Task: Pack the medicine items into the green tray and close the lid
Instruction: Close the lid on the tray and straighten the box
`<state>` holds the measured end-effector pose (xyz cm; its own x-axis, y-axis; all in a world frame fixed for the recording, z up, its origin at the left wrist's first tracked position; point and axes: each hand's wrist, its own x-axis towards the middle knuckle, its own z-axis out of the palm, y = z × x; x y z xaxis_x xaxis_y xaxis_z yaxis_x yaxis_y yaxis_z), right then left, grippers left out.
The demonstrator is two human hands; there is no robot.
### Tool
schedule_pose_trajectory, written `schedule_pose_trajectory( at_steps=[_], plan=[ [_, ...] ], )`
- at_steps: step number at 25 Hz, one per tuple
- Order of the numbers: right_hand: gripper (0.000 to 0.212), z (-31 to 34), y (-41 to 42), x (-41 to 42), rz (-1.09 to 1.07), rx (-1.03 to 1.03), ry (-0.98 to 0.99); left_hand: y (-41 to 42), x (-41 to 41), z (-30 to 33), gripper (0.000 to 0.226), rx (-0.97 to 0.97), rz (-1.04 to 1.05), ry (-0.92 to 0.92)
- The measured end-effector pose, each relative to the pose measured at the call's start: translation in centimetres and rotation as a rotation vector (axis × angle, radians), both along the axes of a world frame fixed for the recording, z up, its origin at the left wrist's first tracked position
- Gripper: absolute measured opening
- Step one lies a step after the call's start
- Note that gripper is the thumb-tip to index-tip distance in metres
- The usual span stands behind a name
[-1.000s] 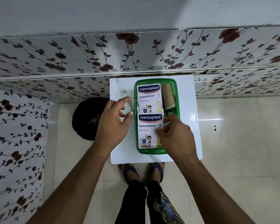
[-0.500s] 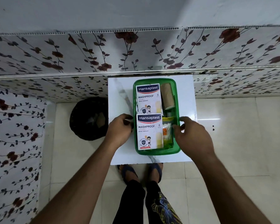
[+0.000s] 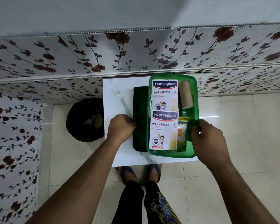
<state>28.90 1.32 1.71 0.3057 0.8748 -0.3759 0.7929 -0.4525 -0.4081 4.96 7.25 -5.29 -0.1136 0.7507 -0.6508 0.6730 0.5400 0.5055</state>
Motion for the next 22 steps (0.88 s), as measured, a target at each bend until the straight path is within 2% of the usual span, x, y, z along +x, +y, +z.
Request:
schedule_pose_trajectory(
  at_steps=[2, 4, 7, 10, 12, 14, 18, 22],
  plan=[
    [0.019, 0.1, -0.1, 0.7, -0.027, 0.008, 0.006, 0.4, -0.9, 2.3, 0.021, 0.025, 0.068, -0.016],
    [0.018, -0.1, 0.1, 0.5, -0.023, -0.014, 0.018, 0.7, -2.3, 5.5, 0.024, 0.132, 0.057, 0.064],
    [0.019, -0.7, 0.7, -1.2, 0.047, -0.038, 0.017, 0.9, -3.4, 10.6, 0.029, 0.333, -0.071, 0.201],
    [0.02, -1.5, 1.2, -4.3, 0.086, -0.064, 0.05, 0.5, -1.8, 13.3, 0.03, 0.43, -0.198, 0.276],
    [0.02, -2.1, 1.3, -5.9, 0.102, -0.046, 0.083, 0.0, -0.1, 13.1, 0.024, 0.438, -0.242, 0.292],
    [0.023, -2.6, 1.3, -6.2, 0.074, -0.023, 0.176, -0.5, 1.9, 12.3, 0.028, 0.428, -0.274, 0.352],
    [0.024, -3.0, 0.6, -4.1, -0.142, -0.066, 0.537, -1.9, 6.1, 10.2, 0.042, 0.408, -0.354, 0.425],
    [0.03, -3.1, 0.3, -2.6, -0.306, -0.086, 0.656, -2.0, 8.8, 8.3, 0.042, 0.413, -0.344, 0.42]
  ],
)
